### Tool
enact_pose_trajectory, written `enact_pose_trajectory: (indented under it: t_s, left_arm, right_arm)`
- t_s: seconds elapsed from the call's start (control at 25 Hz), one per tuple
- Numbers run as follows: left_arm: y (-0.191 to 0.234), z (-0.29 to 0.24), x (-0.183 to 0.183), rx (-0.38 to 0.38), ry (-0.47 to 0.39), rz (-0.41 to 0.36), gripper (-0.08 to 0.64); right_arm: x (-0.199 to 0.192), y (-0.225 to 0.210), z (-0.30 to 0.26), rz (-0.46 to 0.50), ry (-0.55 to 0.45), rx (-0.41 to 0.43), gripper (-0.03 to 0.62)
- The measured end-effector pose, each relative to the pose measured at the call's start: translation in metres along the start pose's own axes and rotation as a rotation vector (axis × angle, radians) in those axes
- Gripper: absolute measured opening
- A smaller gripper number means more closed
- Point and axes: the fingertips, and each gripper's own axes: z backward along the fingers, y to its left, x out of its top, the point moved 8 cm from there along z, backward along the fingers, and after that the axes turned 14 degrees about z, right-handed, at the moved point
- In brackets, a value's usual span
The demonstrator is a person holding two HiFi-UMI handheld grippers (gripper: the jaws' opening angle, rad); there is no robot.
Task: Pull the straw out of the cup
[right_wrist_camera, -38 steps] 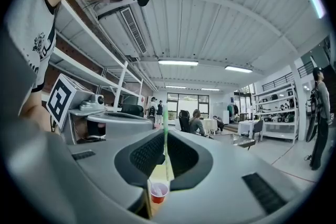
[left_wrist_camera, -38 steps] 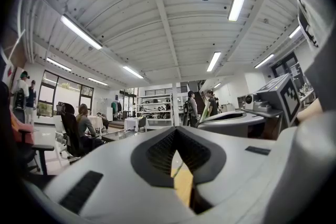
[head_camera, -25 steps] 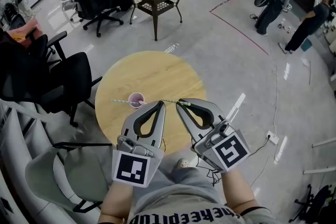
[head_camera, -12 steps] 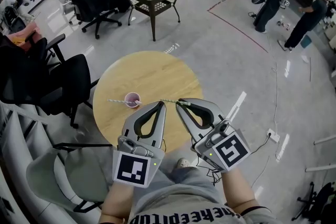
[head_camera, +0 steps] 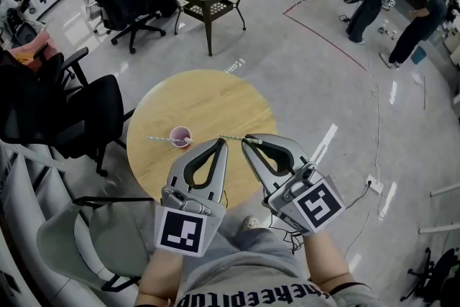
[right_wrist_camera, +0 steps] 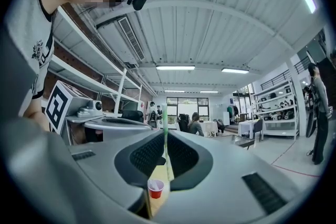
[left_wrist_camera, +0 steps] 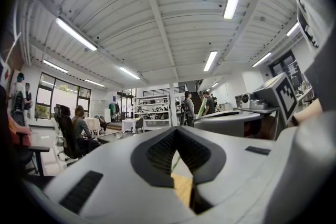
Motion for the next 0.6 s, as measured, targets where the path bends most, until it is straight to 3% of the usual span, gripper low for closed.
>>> enact_pose_trajectory:
  t_s: [0.6]
  left_arm:
    - [0.0015,0.0026,0.0000,0.004,-0.001,-0.001,0.021]
  right_arm:
    - [0.0007,0.0037,-0.0033,0.000,-0.002,0.011,0.043]
